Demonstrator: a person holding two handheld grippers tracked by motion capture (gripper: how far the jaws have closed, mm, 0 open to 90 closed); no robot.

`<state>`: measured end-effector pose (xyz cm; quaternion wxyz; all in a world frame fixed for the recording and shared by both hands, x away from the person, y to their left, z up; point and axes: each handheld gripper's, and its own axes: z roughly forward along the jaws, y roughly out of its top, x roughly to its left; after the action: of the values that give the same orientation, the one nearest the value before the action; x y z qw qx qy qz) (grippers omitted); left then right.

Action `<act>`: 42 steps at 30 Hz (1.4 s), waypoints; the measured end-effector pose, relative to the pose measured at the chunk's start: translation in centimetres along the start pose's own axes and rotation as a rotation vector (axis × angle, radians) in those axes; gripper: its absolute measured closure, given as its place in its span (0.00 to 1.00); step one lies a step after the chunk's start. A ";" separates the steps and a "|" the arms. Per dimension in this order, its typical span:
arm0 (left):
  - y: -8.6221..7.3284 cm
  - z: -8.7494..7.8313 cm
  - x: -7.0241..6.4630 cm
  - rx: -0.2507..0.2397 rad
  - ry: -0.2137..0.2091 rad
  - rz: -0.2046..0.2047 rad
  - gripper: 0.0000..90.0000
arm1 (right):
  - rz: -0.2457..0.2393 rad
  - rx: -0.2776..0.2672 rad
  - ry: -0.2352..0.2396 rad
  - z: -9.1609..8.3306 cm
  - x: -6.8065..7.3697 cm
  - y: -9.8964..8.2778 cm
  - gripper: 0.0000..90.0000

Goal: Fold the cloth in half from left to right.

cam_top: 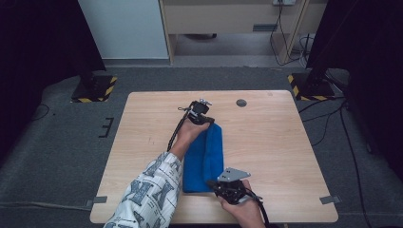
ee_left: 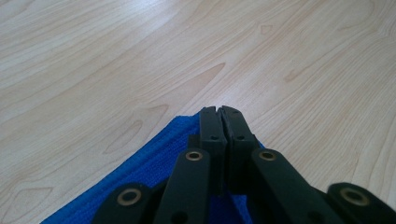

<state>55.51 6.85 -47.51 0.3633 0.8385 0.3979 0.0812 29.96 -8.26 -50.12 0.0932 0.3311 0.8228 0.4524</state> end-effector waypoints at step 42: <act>-0.1 1.8 -0.4 -0.002 -0.020 -0.022 0.93 | 0.052 0.038 -0.028 -0.6 -1.5 -1.5 0.91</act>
<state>55.94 5.69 -48.82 0.3691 0.8344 0.4034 0.0694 30.11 -10.14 -51.25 0.0867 0.3604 0.8210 0.4343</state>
